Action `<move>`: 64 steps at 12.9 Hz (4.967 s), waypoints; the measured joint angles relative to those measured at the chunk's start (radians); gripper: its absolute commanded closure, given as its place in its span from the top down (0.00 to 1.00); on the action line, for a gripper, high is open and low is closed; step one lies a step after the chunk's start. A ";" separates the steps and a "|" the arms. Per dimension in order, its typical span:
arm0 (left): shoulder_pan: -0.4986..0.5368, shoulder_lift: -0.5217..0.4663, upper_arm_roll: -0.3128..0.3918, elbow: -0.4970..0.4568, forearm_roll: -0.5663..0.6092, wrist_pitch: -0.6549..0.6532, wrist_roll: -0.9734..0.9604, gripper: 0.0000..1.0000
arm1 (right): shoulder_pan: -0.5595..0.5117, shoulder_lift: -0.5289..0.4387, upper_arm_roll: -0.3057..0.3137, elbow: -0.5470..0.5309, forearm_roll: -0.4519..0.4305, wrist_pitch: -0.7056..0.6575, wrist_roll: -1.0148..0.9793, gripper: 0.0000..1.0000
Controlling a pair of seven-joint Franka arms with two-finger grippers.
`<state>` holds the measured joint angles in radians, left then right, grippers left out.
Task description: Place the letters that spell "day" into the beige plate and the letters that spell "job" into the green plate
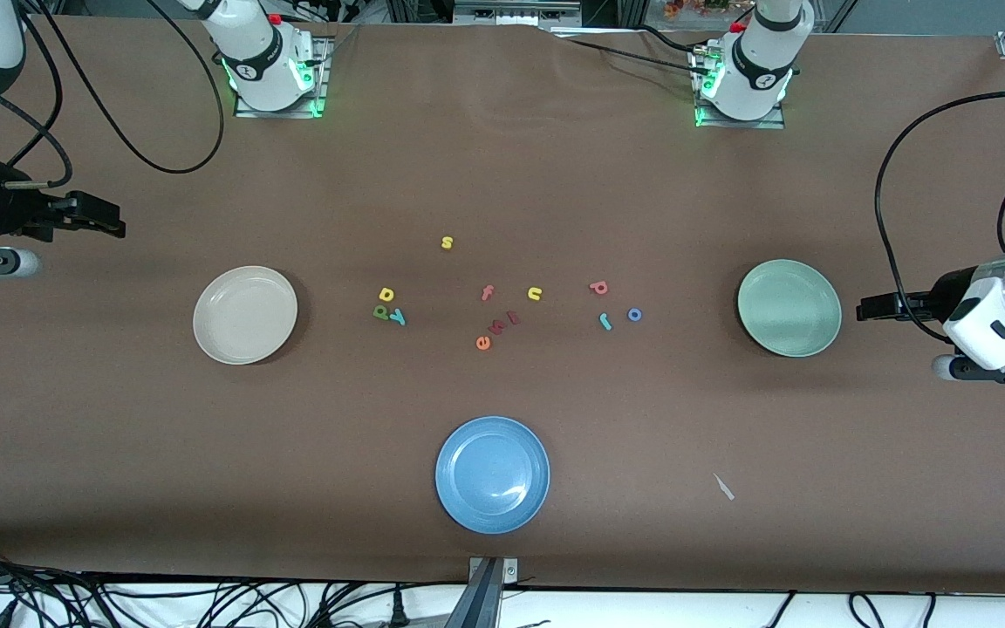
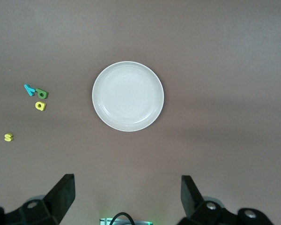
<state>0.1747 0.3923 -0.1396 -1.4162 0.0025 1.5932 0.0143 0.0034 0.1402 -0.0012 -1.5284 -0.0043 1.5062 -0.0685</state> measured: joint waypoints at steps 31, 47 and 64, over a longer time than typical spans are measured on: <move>-0.336 0.128 -0.012 -0.370 -0.156 0.583 -0.665 0.99 | 0.091 0.109 0.013 -0.001 0.071 0.119 0.085 1.00; -0.454 0.209 -0.009 -0.489 -0.144 0.768 -0.815 0.48 | 0.217 0.230 0.175 -0.323 0.076 0.681 0.458 1.00; -0.307 0.012 0.011 -0.426 -0.096 0.454 -0.606 0.09 | 0.300 0.322 0.214 -0.592 -0.074 1.042 0.891 0.99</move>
<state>-0.1323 0.4040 -0.1289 -1.8423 -0.0938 2.0473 -0.5919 0.3034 0.4622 0.2126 -2.1208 -0.0781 2.5483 0.8222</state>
